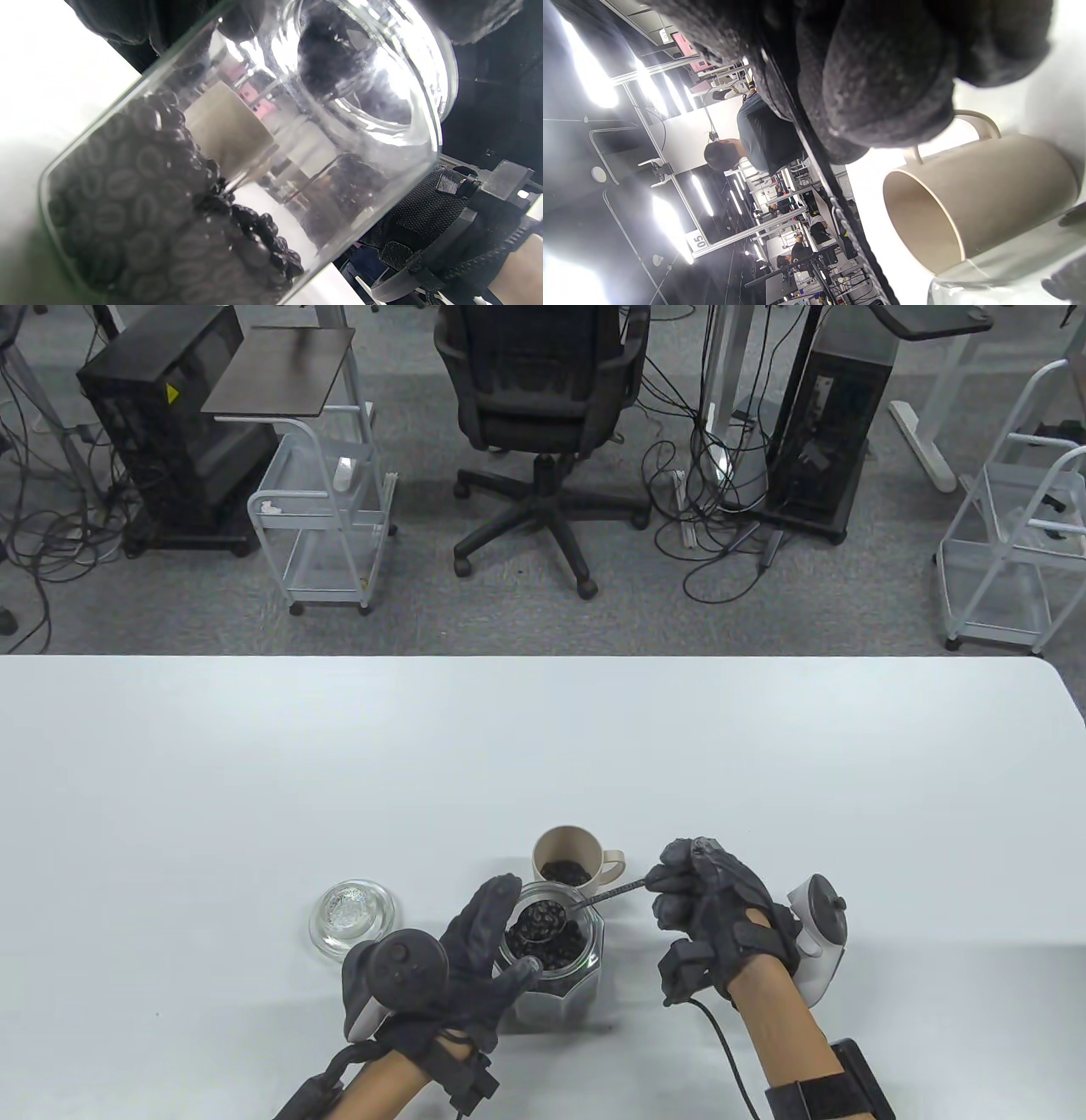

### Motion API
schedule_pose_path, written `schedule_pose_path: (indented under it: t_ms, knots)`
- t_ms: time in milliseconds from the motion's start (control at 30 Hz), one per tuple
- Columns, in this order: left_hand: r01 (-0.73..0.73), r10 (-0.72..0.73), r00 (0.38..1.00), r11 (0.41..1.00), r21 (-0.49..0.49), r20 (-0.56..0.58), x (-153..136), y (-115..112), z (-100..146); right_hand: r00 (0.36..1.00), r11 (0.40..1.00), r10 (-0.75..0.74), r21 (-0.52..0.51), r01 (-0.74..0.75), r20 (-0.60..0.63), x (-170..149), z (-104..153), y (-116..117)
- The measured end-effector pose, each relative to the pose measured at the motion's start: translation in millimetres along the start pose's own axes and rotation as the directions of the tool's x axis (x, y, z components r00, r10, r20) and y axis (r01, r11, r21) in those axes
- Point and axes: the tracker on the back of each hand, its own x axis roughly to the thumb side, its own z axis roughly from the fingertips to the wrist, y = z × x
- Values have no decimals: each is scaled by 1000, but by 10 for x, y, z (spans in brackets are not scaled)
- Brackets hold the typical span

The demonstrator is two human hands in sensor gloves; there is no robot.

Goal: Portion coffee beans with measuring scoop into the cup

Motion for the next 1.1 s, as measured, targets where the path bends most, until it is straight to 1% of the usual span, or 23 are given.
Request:
schedule_pose_path:
  t_ms: [300, 500, 667, 933, 1100]
  knots:
    - [-2, 2, 1000, 1000, -2, -2, -1, 0, 2, 998, 998, -58, -14, 59, 21, 71, 17, -66]
    - [-3, 3, 1000, 1000, -3, -1, -3, 0, 1, 989, 989, -135, -51, 138, 56, 97, 43, -99]
    - [-5, 5, 1000, 1000, -1, -1, -5, 0, 2, 983, 982, -167, -79, 174, 81, 100, 46, -127]
    - [-7, 7, 1000, 1000, -3, -4, -7, 0, 4, 983, 980, -161, -101, 170, 91, 103, 43, -149]
    - [-8, 8, 1000, 1000, -3, -2, -8, 1, 2, 989, 986, -108, -114, 119, 100, 102, 31, -162]
